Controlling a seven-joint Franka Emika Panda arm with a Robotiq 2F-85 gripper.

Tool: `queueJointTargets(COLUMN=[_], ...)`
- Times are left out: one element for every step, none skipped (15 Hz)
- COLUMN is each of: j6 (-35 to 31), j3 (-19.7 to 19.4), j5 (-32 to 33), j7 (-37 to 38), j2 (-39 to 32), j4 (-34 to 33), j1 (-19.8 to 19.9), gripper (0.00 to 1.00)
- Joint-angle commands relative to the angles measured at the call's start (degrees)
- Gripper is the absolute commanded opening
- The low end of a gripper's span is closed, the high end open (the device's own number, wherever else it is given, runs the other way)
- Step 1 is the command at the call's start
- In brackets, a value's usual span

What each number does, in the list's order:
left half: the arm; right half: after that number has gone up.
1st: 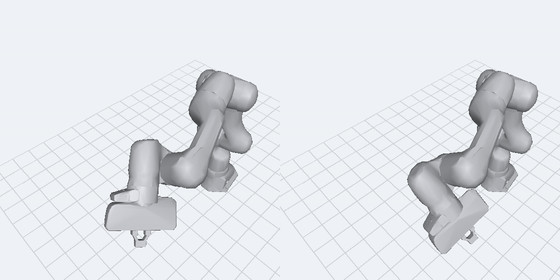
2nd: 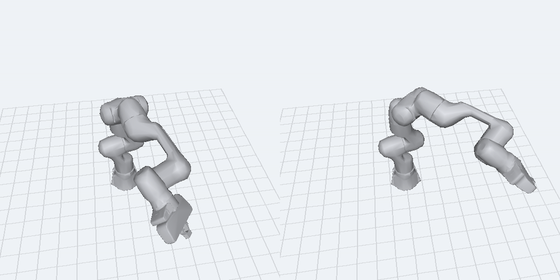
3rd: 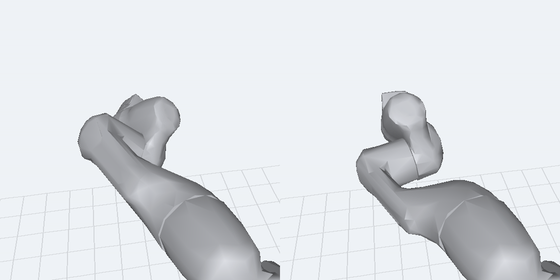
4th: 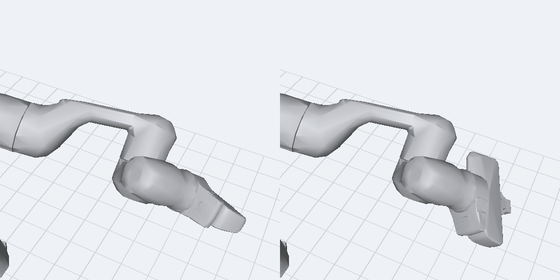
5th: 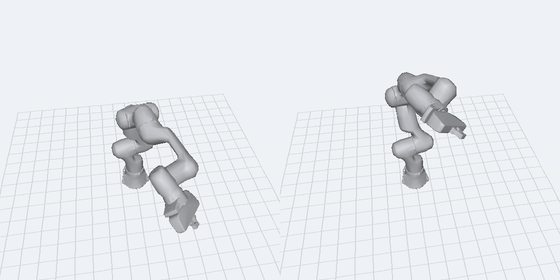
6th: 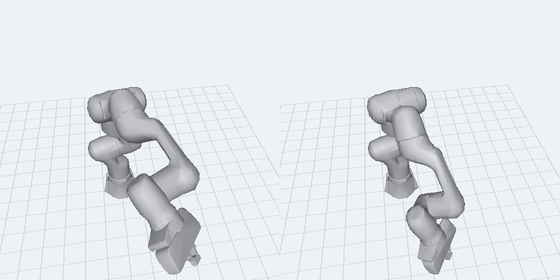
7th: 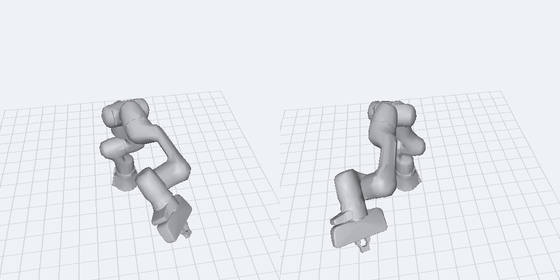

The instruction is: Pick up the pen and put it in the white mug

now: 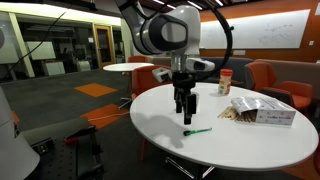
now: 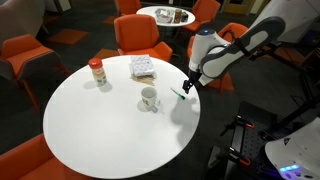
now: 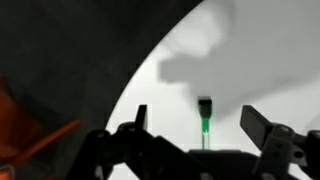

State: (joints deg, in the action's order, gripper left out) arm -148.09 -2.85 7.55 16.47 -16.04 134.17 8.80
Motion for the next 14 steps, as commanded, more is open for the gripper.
queueJointTargets(j6=[-0.4, -0.4, -0.4, -0.1, 0.0, 0.1, 0.4, 0.6, 0.9, 0.9, 0.9, 0.7, 0.6, 0.7], j3=[-1.4, -1.4, -1.3, -1.0, -1.0, -0.9, -0.6, -0.6, -0.7, -0.7, -0.2, -0.2, 0.0, 0.1], j5=[-2.8, -3.4, -3.9, -4.7, -5.2, -5.7, -6.6, -7.0, -7.3, -7.7, -8.3, -8.4, -8.7, -9.0], j7=[-3.8, -4.4, -4.7, -5.6, -6.1, -6.7, -7.3, -8.0, -8.2, -8.4, -9.0, -9.1, -9.7, -10.0], j2=[-6.4, -8.0, -9.5, -10.8, -11.9, -12.9, -13.8, -14.6, -15.5, -16.1, -16.5, -16.8, -17.0, -17.2], j4=[-5.2, -6.6, -8.2, -9.5, -10.7, -11.7, -12.5, -13.2, -13.9, -14.3, -14.6, -14.8, -14.9, -15.1], j1=[-1.7, -1.9, -1.8, -1.6, -1.5, -1.5, -1.2, -1.2, -1.3, -1.3, -1.0, -1.2, -1.1, -1.1], gripper=[1.0, 1.0, 1.0, 1.0, 1.0, 0.96, 0.86, 0.87, 0.8, 0.64, 0.61, 0.54, 0.46, 0.36])
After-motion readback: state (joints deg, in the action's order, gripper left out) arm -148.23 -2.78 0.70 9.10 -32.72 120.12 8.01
